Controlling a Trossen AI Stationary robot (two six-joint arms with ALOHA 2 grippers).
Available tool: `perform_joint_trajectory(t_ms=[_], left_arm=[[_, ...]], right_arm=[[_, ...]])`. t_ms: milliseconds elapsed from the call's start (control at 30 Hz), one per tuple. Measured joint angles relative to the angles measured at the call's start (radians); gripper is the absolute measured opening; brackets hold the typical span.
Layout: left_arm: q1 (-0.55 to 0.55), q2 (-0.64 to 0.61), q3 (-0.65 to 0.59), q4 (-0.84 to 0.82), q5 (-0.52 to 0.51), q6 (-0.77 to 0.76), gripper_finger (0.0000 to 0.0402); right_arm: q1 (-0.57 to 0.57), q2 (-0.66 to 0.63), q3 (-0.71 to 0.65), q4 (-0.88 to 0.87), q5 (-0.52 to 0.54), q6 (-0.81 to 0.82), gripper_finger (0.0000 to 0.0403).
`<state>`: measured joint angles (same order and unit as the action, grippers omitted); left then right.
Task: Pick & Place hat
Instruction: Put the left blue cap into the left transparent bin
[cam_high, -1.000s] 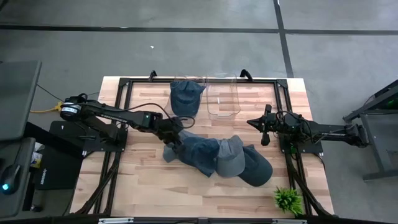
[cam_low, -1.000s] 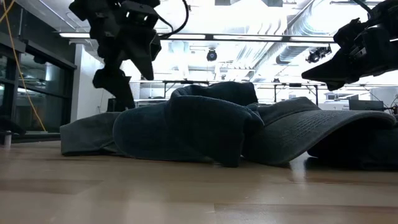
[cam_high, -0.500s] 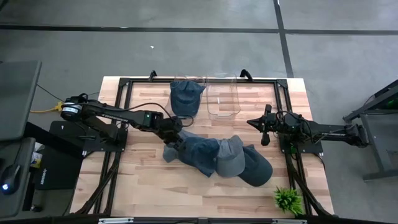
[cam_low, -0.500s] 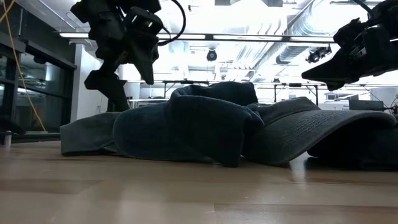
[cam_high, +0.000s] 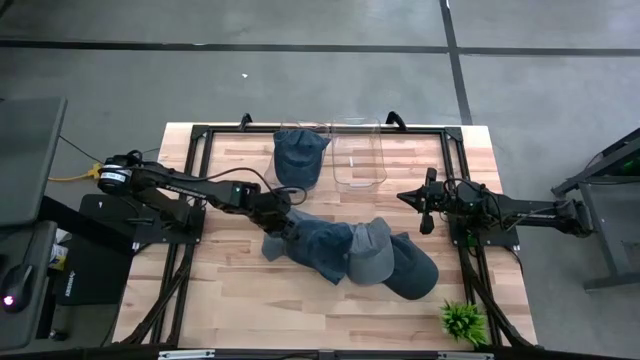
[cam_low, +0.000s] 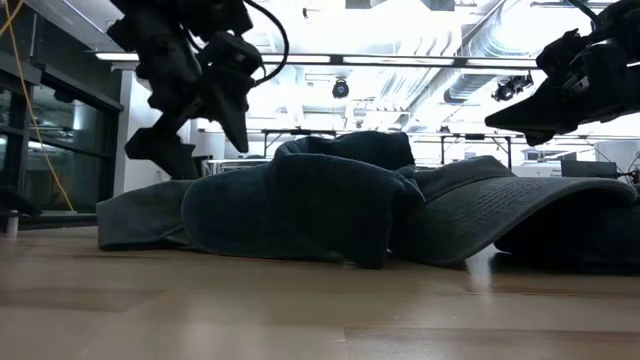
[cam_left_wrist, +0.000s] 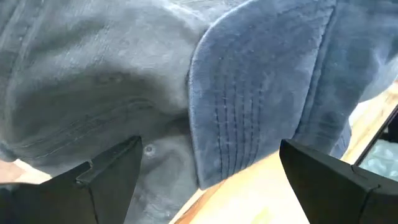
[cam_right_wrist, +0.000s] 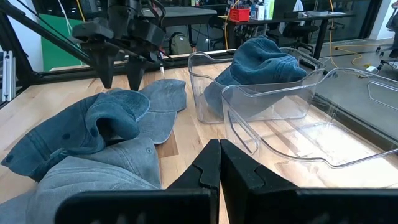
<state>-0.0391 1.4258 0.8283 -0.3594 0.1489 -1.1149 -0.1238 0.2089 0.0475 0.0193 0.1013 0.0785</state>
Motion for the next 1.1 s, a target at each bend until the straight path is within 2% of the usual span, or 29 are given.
perform_joint_trajectory(t_ms=[300,633,933,1100], left_arm=[[0.000,0.000,-0.002,0.038,0.000,-0.009,0.0352],[0.000,0.046,-0.002,0.119,0.068,-0.009,0.0303],[0.000,0.077,-0.001,0.184,0.096,-0.009,0.0282],[0.000,0.077,-0.001,0.183,0.105,0.008,0.0247]], right_arm=[[0.000,0.000,0.000,0.000,0.000,0.000,0.0000],[0.000,0.000,0.000,0.000,0.000,0.000,0.0000],[0.000,0.000,0.000,0.000,0.000,0.000,0.0000],[0.000,0.000,0.000,0.000,0.000,0.000,0.0000]])
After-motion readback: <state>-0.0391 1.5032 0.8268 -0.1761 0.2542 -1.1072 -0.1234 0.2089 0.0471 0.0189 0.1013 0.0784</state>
